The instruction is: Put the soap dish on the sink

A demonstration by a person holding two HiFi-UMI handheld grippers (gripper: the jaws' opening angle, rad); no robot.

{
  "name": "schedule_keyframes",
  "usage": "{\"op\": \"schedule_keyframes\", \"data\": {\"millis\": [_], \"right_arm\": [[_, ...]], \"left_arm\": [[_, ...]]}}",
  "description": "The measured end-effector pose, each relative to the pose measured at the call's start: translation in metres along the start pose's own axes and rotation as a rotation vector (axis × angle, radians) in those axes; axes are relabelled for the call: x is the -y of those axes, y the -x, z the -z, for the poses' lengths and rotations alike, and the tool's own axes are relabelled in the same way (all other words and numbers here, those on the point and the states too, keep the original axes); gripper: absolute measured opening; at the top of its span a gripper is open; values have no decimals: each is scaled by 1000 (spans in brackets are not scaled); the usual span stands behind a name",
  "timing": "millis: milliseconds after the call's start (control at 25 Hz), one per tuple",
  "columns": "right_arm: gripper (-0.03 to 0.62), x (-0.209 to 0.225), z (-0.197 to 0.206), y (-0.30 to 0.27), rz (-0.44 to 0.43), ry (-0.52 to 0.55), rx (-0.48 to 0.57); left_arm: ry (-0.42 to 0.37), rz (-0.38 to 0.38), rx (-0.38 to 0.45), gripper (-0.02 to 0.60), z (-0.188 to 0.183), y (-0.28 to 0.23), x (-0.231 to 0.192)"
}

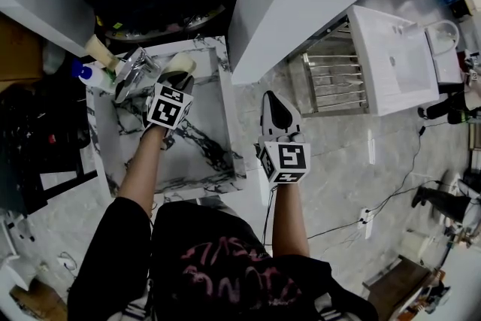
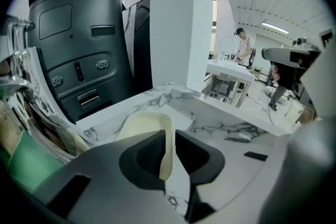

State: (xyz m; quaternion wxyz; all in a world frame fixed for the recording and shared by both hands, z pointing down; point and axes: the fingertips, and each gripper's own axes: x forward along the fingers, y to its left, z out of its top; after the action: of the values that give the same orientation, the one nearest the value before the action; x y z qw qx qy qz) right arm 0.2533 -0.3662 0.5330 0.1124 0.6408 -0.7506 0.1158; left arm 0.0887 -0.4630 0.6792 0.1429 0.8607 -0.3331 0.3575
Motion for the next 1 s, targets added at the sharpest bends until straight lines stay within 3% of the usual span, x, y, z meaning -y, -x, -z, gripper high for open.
{"op": "schedule_keyframes", "data": {"millis": [440, 1000], "right_arm": [[14, -14, -10, 12, -17, 5, 24], [14, -43, -34, 49, -39, 34, 77]], "left_arm": [[-16, -28, 74, 95, -20, 37, 7], [-22, -112, 285, 27, -62, 140, 26]]}}
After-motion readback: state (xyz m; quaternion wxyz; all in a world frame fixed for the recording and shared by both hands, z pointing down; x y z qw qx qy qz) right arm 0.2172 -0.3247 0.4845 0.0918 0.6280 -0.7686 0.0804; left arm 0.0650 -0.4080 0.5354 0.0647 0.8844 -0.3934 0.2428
